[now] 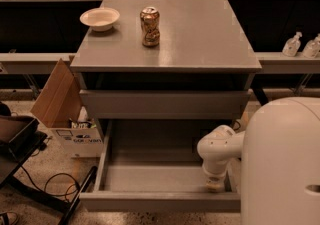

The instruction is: Open middle drawer

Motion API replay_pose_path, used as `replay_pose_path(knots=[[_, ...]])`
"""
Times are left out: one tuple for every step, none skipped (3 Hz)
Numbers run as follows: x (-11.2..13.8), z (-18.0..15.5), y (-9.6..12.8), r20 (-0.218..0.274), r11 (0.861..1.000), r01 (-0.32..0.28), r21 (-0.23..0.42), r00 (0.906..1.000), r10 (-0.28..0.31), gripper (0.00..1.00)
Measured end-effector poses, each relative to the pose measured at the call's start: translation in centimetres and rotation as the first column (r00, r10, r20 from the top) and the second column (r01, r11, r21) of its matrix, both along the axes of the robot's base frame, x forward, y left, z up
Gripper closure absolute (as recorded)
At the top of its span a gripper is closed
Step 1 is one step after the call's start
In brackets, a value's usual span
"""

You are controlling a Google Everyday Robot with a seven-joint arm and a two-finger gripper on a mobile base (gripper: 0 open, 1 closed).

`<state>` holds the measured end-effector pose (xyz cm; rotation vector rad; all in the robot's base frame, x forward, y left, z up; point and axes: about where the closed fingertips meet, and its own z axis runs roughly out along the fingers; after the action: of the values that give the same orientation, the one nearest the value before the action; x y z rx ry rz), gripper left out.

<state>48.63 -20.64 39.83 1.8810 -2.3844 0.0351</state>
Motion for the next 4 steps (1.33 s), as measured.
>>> replay_pose_path(knots=[[-3.6,1.3,-1.2,-0.040,0.997,-0.056,-0.051,0.9977,0.054,1.00],[-7.5,1.9,-2.9,-0.103,0.989,-0.138,-0.049,0.9859,0.132,1.00],[-9.0,1.4,-3.5,-0.155,0.978,-0.207,-0.020,0.9670,0.202,1.00],[-9.1,1.3,-3.5,-0.159,0.976,-0.218,-0.018,0.9641,0.213,0.82]])
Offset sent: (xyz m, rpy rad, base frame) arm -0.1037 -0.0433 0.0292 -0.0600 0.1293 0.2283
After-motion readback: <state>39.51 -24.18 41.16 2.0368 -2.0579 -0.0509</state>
